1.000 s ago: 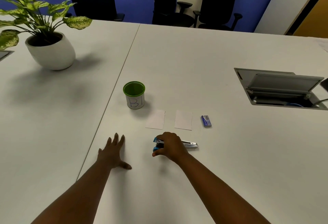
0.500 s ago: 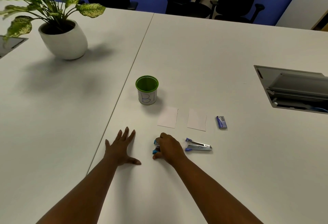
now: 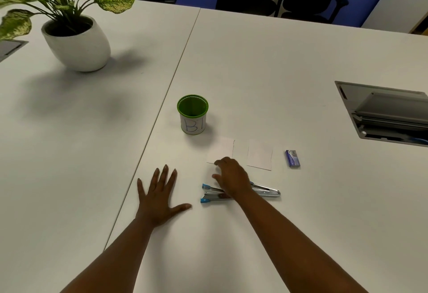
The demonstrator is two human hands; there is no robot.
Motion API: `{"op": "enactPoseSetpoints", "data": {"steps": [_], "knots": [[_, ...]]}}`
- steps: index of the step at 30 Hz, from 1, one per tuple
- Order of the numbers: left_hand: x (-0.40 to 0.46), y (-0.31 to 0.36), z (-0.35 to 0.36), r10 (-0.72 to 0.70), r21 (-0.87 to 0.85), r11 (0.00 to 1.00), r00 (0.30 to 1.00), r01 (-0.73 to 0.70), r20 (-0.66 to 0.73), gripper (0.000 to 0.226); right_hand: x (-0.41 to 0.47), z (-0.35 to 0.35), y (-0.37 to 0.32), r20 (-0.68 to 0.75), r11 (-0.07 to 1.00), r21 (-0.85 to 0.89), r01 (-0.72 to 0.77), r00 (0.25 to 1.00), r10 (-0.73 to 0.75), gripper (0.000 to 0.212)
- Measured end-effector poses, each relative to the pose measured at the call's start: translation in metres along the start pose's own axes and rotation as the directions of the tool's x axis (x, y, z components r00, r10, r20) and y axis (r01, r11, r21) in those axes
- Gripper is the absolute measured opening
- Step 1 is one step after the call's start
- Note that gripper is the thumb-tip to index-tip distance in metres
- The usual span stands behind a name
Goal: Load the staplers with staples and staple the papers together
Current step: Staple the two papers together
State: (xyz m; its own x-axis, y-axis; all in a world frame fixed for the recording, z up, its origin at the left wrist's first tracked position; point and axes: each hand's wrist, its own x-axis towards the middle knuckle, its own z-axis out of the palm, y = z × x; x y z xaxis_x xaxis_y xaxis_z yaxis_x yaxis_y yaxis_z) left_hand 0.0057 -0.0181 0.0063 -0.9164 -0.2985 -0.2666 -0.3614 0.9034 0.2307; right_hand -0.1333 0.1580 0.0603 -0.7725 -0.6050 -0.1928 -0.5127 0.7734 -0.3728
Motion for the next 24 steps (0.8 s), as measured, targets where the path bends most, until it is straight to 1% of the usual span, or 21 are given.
{"op": "enactPoseSetpoints", "data": {"steps": [2,3,4,6,7,9,11,15,19,21,24], "knots": [[0.0,-0.003,0.009,0.01,0.032,0.999,0.994,-0.007,-0.109,0.094,0.007,0.0,0.006,0.066,0.997,-0.073,0.013,0.998,-0.008,0.055],[0.0,-0.004,0.013,0.011,0.042,0.999,0.991,-0.005,-0.136,0.082,0.009,0.0,0.009,0.112,0.994,-0.108,0.026,0.994,-0.014,0.059],[-0.001,-0.005,0.013,0.006,0.046,0.999,0.99,0.001,-0.141,0.072,0.01,0.001,0.011,0.151,0.99,-0.138,0.039,0.988,-0.018,0.061],[0.0,-0.006,0.014,0.006,0.053,0.999,0.988,0.003,-0.153,0.064,0.011,0.003,0.015,0.18,0.984,-0.173,0.049,0.983,-0.017,0.06],[0.0,-0.007,0.015,0.009,0.053,0.999,0.986,0.0,-0.169,0.063,0.011,0.004,0.016,0.162,0.982,-0.18,0.052,0.987,-0.023,0.058],[0.0,-0.007,0.016,0.014,0.056,0.998,0.981,-0.003,-0.195,0.062,0.009,0.005,0.017,0.075,0.983,-0.171,0.063,0.996,-0.051,0.055],[0.0,-0.007,0.016,0.01,0.061,0.998,0.982,0.001,-0.188,0.062,0.006,0.006,0.014,0.029,0.989,-0.128,0.069,0.997,-0.065,0.051],[0.0,-0.007,0.016,-0.001,0.062,0.998,0.983,0.012,-0.183,0.062,-0.001,0.008,0.012,0.03,0.995,-0.098,0.03,0.999,-0.027,0.039],[-0.001,-0.005,0.013,-0.004,0.063,0.998,0.988,0.014,-0.154,0.062,-0.002,0.006,0.02,0.05,0.994,-0.106,0.024,0.999,-0.019,0.044],[-0.001,-0.005,0.012,0.001,0.063,0.998,0.989,0.008,-0.146,0.063,0.0,0.003,0.021,0.072,0.989,-0.144,0.034,0.997,-0.023,0.046],[-0.001,-0.004,0.012,-0.005,0.059,0.998,0.99,0.013,-0.138,0.064,0.003,0.001,0.021,0.081,0.977,-0.205,0.057,0.996,-0.041,0.042]]}}
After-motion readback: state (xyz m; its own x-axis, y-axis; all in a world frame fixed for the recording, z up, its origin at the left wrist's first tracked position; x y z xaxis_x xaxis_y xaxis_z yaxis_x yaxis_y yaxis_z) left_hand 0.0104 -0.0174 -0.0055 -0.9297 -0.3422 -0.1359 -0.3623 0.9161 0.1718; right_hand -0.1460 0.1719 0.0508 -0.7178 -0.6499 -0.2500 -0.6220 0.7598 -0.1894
